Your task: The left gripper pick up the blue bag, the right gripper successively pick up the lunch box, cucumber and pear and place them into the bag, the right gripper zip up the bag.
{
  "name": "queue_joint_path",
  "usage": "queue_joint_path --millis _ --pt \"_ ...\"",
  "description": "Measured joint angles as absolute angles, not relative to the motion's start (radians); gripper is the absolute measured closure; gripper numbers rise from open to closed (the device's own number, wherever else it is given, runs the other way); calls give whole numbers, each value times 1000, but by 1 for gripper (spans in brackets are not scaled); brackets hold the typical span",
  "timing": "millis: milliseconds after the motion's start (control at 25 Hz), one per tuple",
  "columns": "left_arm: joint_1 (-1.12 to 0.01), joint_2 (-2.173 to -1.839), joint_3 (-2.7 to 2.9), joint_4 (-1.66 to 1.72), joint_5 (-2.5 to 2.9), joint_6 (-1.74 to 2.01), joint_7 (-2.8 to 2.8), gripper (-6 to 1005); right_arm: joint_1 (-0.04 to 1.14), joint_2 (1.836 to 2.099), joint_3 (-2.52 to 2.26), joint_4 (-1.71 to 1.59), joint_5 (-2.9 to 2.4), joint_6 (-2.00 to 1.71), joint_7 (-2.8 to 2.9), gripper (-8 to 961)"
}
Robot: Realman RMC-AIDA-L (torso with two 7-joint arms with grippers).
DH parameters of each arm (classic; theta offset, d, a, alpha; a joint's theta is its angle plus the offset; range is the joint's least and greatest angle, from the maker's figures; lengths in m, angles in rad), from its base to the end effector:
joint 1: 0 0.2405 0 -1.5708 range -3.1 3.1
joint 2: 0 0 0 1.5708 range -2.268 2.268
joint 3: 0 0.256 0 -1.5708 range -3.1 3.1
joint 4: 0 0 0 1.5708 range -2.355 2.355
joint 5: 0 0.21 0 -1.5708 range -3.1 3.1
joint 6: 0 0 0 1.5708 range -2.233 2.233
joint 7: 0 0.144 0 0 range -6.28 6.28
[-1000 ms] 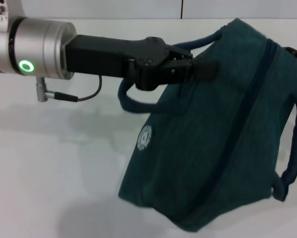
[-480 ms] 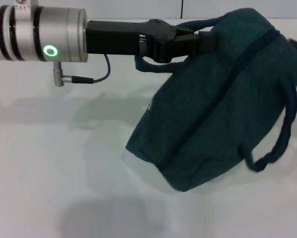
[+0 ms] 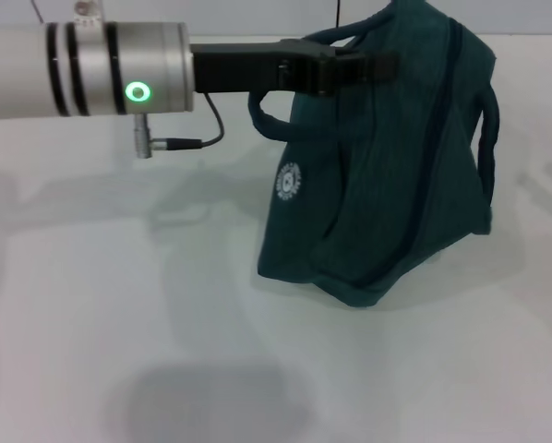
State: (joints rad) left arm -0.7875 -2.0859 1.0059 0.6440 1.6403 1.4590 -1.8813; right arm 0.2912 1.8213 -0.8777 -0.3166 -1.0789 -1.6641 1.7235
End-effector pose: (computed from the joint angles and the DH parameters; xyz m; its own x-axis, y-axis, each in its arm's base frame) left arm -0.1231 0.3849 -0.0230 0.6128 0.5387 0.5781 0.5237 -0.8247 0.2134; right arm 0.3364 0.2860 0.1195 0.0147 -0.4004 -0.9162 -0.8228 -0.5256 0.2165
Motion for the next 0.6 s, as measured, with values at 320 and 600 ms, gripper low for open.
queue_joint_path --millis 320,600 --pt "-813 -2091 1053 579 1622 1349 -1872 813 288 1820 -872 -319 -1080 -1662 1719 155" --pt "-784 -2091 1055 565 1589 1327 -1859 789 293 1819 -871 -321 -1080 -1666 1717 152"
